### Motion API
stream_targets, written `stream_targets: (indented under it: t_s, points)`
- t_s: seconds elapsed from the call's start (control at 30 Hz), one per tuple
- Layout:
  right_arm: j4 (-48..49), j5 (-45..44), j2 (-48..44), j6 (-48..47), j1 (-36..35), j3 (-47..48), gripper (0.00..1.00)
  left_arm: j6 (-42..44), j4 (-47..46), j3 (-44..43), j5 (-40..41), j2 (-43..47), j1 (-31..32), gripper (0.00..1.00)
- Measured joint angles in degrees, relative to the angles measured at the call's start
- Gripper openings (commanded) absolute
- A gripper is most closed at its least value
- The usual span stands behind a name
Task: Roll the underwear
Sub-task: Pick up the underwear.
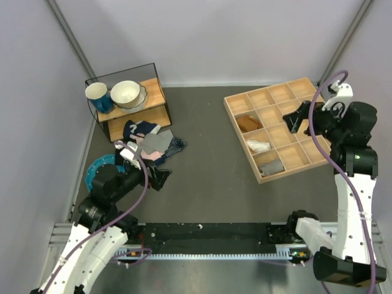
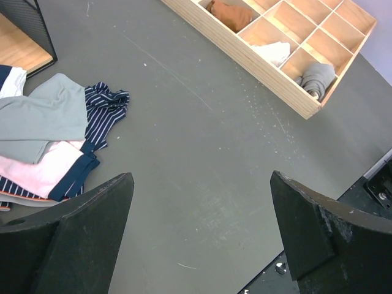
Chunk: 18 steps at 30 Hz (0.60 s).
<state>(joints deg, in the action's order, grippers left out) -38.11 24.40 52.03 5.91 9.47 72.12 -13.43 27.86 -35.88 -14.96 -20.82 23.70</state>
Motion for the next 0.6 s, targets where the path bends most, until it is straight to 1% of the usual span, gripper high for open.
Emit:
stream_targets:
  t_s: [0.07, 0.13, 0.17, 0.23, 0.3, 0.43, 0.6]
  points:
    - [2.01, 4.66, 0.22, 0.35, 0.11, -1.84, 0.99, 0.00, 0.02, 0.00, 0.72, -0.63, 0.00, 0.99]
    - [4.31, 11.91, 0.83, -0.22, 0.17, -3.69, 0.99, -0.04, 0.04, 0.00, 1.44, -1.38, 0.00, 0.99]
    - [5.92, 17.27, 1.40, -1.11, 0.07, -4.98, 0.99, -0.07, 0.07, 0.00, 1.86, -1.84, 0.00, 0.99]
    - [7.87, 26.56, 2.99, -3.34, -1.20, -7.45, 0.99, -0.13, 0.15, 0.00, 2.80, -2.82, 0.00, 0.99]
    - [8.61, 31.63, 4.76, -6.45, -4.33, -9.86, 0.99, -0.13, 0.37, 0.00, 3.58, -4.17, -0.13, 0.99]
    - [8.94, 36.59, 7.96, -12.85, -11.58, -14.47, 0.99, -0.22, 0.59, 0.00, 4.39, -7.82, -1.92, 0.99]
    - [9.40, 37.64, 10.43, -17.84, -13.22, -18.91, 0.99, -1.36, 0.76, -0.02, 4.31, -11.82, -6.78, 0.99]
